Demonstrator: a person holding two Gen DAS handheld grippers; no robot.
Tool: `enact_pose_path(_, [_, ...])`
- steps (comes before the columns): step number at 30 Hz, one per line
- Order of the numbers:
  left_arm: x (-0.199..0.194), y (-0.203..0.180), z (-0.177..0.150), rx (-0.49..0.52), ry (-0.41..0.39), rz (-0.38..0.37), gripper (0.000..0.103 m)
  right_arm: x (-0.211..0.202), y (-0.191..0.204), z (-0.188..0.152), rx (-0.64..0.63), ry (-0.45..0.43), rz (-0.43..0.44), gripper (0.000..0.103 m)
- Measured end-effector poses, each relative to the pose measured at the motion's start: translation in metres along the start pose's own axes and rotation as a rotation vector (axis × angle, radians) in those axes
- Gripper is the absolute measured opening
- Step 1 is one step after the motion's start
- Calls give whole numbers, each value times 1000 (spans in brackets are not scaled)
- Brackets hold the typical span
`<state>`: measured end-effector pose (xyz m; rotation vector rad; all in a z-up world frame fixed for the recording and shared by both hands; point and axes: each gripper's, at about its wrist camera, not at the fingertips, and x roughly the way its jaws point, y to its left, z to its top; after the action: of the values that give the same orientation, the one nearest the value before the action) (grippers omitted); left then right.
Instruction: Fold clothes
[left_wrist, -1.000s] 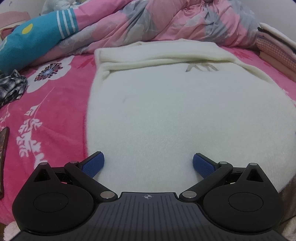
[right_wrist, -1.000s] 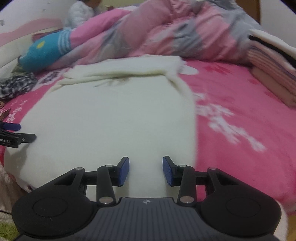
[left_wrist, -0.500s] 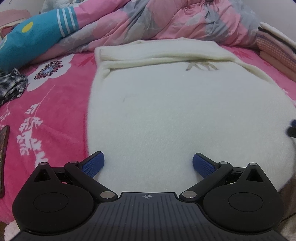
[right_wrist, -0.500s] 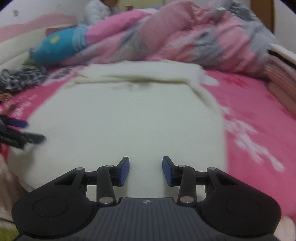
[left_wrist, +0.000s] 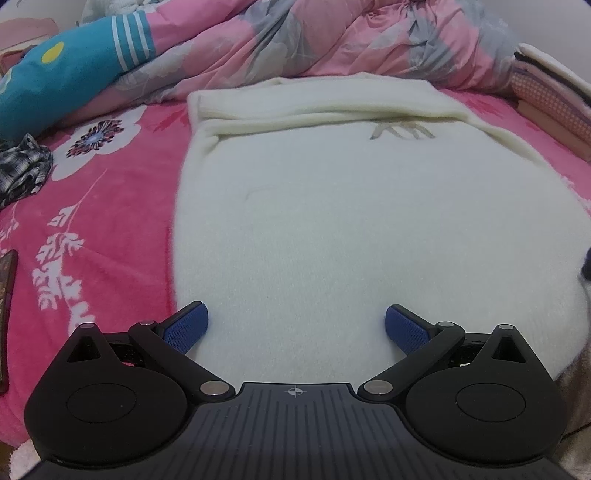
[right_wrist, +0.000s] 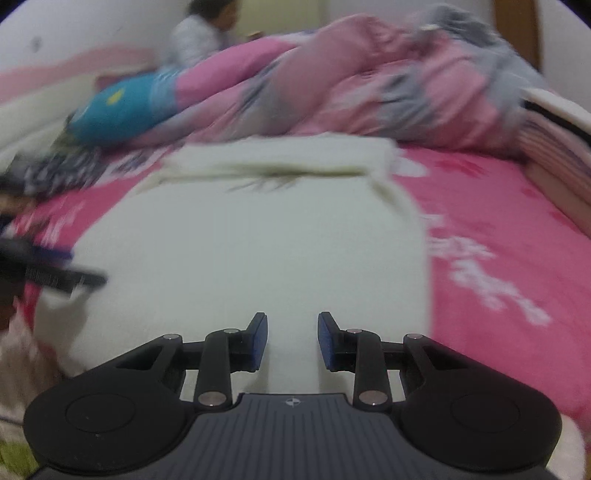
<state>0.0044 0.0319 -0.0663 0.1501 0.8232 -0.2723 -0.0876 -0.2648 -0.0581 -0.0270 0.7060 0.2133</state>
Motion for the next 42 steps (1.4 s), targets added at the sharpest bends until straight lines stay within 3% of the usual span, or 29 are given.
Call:
enact_pose_path(2, [0, 1, 0, 1, -1, -3, 103, 2, 0, -7, -26, 27, -16, 31])
enact_pose_path(7, [1, 2, 0, 2, -2, -12, 103, -19, -24, -15, 54, 54, -93, 30])
enact_pose_path(14, [1, 1, 0, 3, -2, -10, 103, -16, 17, 8, -59, -35, 37, 31])
enact_pose_path(17, [1, 1, 1, 3, 1, -9, 103, -2, 47, 12, -142, -32, 108, 31])
enact_pose_path(21, [1, 2, 0, 4, -3, -14, 103, 10, 62, -4, -219, 34, 97, 31])
enact_pose_path(28, [2, 3, -1, 6, -5, -20, 103, -13, 38, -9, -148, 59, 44, 31])
enact_pose_path(34, [1, 2, 0, 7, 0, -17, 103, -10, 40, 9, -86, -9, 129, 32])
enact_pose_path(42, [-7, 0, -5, 36, 3, -9, 103, 18, 61, 10, -146, 28, 153, 32])
